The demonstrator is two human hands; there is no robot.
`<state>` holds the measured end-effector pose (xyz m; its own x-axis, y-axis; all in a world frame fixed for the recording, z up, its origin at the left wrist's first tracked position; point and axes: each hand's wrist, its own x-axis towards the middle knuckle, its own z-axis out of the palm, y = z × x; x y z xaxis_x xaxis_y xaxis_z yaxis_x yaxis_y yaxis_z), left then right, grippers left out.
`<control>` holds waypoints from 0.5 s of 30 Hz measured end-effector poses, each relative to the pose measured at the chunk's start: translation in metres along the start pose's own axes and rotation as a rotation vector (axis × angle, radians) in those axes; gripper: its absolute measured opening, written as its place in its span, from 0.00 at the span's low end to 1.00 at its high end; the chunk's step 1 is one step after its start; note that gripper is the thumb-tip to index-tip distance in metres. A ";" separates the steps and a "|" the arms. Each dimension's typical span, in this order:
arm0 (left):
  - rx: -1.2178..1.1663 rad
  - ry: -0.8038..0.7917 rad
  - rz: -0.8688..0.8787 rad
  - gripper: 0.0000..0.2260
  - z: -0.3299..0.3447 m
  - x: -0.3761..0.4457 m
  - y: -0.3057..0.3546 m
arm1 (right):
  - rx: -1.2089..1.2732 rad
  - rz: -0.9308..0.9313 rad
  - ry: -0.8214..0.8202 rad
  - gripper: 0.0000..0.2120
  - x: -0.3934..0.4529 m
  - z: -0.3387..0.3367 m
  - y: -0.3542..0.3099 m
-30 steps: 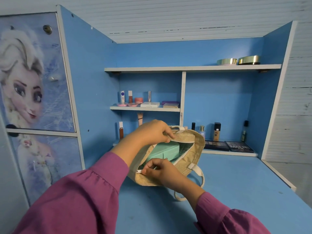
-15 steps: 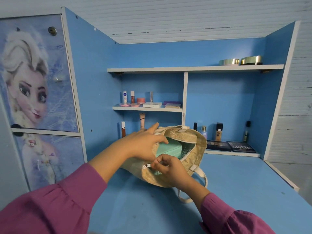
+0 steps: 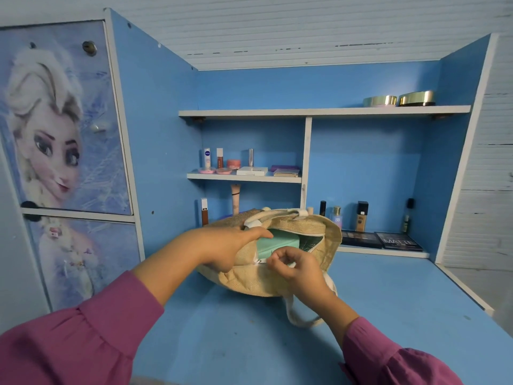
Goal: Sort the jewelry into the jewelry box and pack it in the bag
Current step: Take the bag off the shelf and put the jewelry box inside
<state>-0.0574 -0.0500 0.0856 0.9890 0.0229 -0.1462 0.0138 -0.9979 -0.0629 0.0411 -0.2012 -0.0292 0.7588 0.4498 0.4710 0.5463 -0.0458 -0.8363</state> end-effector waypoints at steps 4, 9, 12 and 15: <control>0.014 -0.020 -0.009 0.45 0.001 -0.002 -0.004 | -0.006 0.057 0.069 0.08 0.007 -0.021 0.009; 0.020 -0.039 -0.005 0.45 0.002 0.000 -0.004 | -0.098 0.123 0.129 0.07 0.016 -0.033 0.020; 0.017 -0.056 0.012 0.42 0.000 -0.001 -0.007 | -0.198 0.149 0.192 0.07 0.019 -0.045 0.024; 0.024 -0.068 0.013 0.41 -0.002 -0.001 -0.007 | -0.311 0.196 0.252 0.07 0.022 -0.061 0.030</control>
<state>-0.0583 -0.0428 0.0877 0.9768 0.0148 -0.2136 -0.0032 -0.9965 -0.0836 0.0953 -0.2471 -0.0270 0.9003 0.1764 0.3979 0.4351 -0.3923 -0.8104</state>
